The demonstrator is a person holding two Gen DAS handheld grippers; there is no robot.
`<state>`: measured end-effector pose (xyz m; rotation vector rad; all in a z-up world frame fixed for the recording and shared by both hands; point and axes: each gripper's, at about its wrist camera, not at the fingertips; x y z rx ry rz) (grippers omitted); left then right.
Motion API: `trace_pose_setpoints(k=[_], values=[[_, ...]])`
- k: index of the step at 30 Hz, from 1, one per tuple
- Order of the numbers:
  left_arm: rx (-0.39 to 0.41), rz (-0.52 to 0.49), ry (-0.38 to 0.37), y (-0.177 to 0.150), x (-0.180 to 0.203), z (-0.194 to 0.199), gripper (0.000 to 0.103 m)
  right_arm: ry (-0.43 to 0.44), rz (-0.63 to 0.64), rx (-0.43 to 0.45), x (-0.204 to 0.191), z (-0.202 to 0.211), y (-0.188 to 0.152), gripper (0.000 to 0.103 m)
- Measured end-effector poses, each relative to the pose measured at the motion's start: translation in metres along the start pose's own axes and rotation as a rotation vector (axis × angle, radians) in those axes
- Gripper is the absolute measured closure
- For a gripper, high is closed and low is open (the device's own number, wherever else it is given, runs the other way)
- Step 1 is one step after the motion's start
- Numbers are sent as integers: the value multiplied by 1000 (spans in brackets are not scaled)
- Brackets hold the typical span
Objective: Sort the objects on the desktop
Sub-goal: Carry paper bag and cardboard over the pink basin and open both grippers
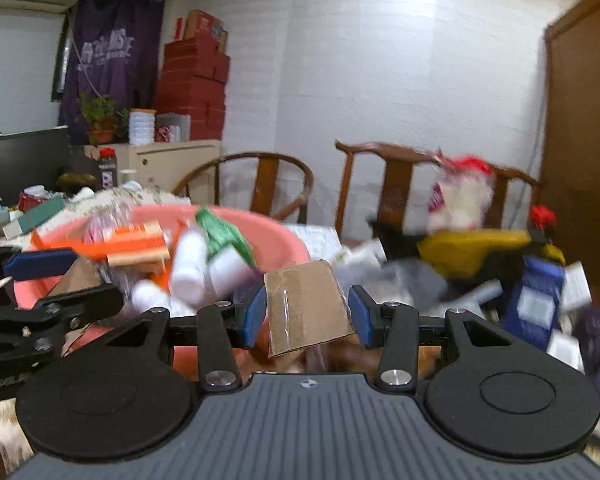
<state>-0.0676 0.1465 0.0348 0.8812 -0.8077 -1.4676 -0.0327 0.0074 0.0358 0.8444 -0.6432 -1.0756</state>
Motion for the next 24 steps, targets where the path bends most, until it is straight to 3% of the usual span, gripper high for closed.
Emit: trace_pose_setpoints(k=[4,10,24], values=[[-40,-17,-43,-28,15,3,41,-13,-35,-38,8,4,-30,53],[-86,-23,-49,-50,29,1,45,-17,-78,-74,19,7,-57,53],[16,-61,2,-15,29,12,47,4,-91,-24,28,13,-40,53]])
Point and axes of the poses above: each gripper's, at about its wrist camera, not at the fingertips, and z roughly against the way its jaws point, x to its right, y to its top, and after that the axes turned 14 degrees about -x, right-handed
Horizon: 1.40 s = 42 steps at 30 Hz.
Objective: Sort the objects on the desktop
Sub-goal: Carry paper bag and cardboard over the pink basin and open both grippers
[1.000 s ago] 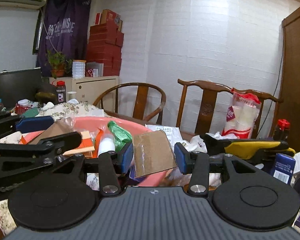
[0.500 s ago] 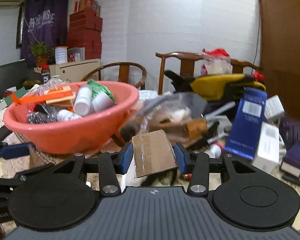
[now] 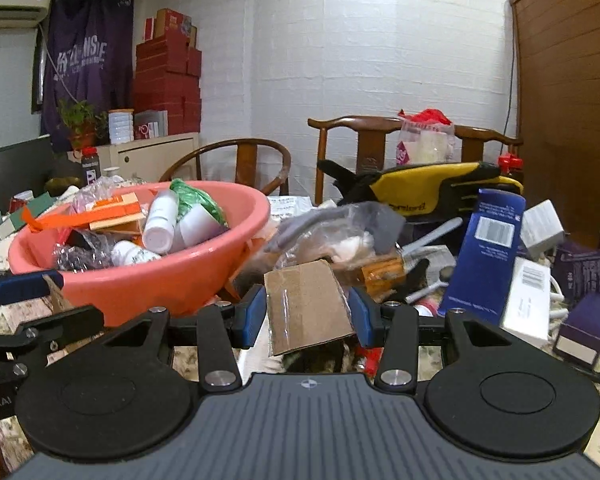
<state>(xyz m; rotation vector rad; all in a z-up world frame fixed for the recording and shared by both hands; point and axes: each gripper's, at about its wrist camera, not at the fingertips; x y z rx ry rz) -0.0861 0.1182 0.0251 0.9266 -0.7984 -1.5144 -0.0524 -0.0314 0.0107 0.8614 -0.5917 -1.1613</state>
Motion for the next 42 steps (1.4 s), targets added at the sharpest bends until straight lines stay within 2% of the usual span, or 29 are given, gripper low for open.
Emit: trace_pose_setpoints(k=[10,19,25,27,28,30,32,34,36,38,42], values=[[94,22,108,57,-40,-6,47,37,92,63,-41,-13,59,53],[55,58,188,83,-92,-45,46,83,155,71,-96,-55,109,53],[4,90,199,86,-124,-76,46,113,162,33,-113,-97,130,53],[-18,92,201,85,-132,-85,42,119,161,15,-116,-110,133,52],[-29,96,203,84,-134,-90,42,119,165,2,-118,-116,132,51],[-45,102,213,79,-138,-95,34,120,168,-36,-120,-126,130,44],[-53,112,229,75,-141,-97,28,82,161,-69,-120,-135,127,20],[-47,132,222,73,-144,-94,18,39,163,-65,-120,-138,124,11],[-28,131,240,72,-144,-91,6,33,164,-76,-118,-139,120,10],[-19,125,261,72,-142,-89,5,44,156,-93,-116,-138,117,5],[-21,120,265,72,-138,-81,0,10,193,-76,-120,-129,113,3]])
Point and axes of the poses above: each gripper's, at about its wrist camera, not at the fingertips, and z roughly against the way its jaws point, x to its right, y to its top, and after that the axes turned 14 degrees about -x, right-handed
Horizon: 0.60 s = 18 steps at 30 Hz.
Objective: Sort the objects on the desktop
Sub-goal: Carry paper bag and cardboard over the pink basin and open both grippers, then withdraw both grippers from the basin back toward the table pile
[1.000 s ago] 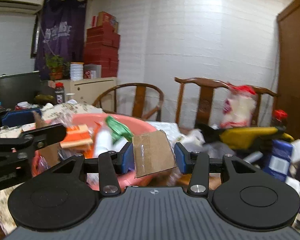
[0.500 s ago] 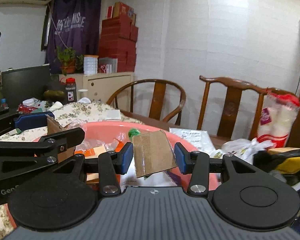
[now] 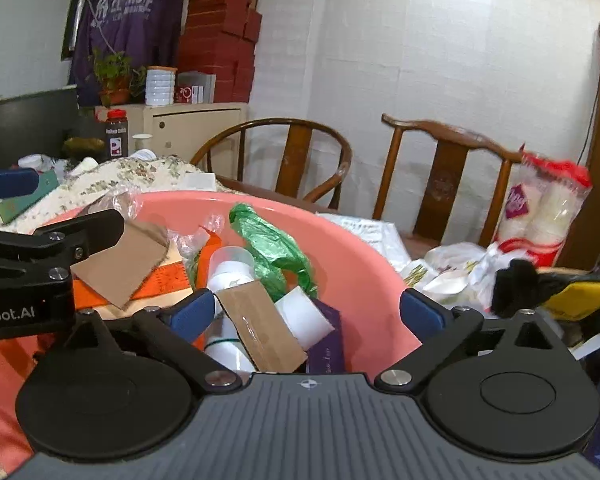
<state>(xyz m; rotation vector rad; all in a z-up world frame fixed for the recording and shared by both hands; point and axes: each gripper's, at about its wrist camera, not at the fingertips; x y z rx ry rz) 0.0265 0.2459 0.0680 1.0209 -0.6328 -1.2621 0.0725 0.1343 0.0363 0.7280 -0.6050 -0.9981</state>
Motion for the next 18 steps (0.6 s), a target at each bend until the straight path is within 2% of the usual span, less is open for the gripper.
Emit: trace_pose_setpoints(k=[8,13,18], values=[[30,4,-2,0,3,31,0,-38,0,45,10,40,-17,1],[40,6,-19,-4,11,49,0,-37,-66,71,30,66,-41,1],[50,-2,-52,-11,28,66,0,-26,-181,92,60,90,-79,1]])
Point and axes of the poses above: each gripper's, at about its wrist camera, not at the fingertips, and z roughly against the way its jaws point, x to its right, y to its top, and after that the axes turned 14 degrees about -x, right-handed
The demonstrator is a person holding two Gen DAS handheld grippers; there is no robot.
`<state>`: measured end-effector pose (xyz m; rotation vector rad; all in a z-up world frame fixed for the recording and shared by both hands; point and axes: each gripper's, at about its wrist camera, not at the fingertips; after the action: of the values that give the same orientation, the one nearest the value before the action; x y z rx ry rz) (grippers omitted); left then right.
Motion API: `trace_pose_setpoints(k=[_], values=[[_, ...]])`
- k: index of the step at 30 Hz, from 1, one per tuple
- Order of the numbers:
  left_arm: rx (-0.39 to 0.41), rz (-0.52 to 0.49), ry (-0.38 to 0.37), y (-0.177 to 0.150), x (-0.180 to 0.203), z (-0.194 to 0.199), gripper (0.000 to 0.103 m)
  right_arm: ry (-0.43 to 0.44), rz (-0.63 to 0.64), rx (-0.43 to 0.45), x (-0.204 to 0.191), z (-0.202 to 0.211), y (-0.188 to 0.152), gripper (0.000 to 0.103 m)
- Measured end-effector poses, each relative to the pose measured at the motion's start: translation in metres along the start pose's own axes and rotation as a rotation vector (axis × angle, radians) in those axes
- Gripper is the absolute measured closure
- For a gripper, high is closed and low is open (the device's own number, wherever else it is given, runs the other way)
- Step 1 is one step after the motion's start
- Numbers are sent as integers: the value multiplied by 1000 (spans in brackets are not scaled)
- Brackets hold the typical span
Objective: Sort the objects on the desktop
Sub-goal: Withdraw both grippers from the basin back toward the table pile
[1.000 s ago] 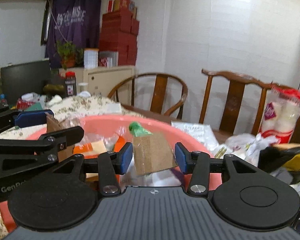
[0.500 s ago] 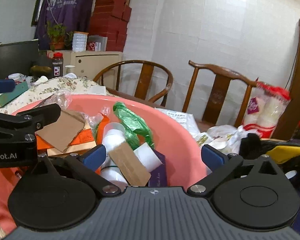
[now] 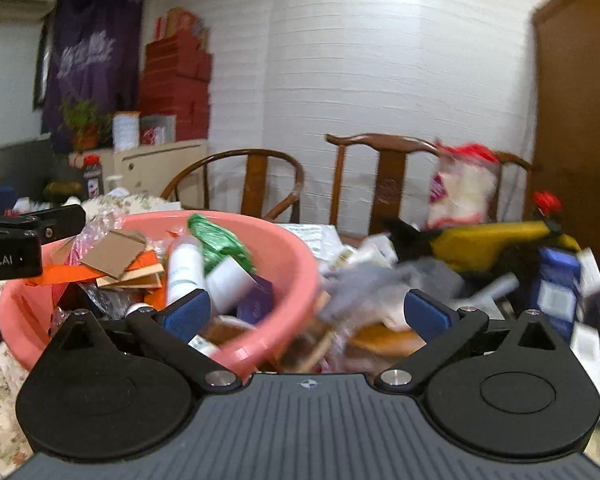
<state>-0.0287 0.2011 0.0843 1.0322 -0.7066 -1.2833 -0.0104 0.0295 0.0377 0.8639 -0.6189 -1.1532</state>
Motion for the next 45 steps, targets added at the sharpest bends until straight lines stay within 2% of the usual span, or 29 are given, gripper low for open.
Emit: trace_pose_setpoints(k=[5,10,13,16,21,29,38,45], values=[[-6,-18,-77,-14,31,18,0,-40,-96,-36,32,14,-34,0],[-28,-40,-184,-36,69,30,0,-69,-213,-71,69,24,-63,0],[-48,-53,-240,-49,89,33,0,-123,-275,-92,91,28,-79,0],[-76,-68,-273,-62,108,32,0,-193,-285,-89,106,35,-93,0],[-111,-80,-270,-78,122,27,0,-221,-298,-88,119,44,-113,0],[-187,-76,-286,-91,131,14,0,-205,-249,-76,113,45,-116,0],[-262,-110,-301,-93,162,-18,0,-339,-233,-56,127,61,-126,0],[-325,-117,-288,-90,180,-46,0,-375,-228,-47,137,68,-134,0]])
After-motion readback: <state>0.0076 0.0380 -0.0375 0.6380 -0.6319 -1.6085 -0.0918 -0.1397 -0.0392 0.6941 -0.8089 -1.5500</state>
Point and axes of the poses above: each gripper's, at about its wrist camera, not at the fingertips, and z roughly against the way its jaws point, x to its right, y to its top, and after that the axes turned 14 degrees about -x, right-handed
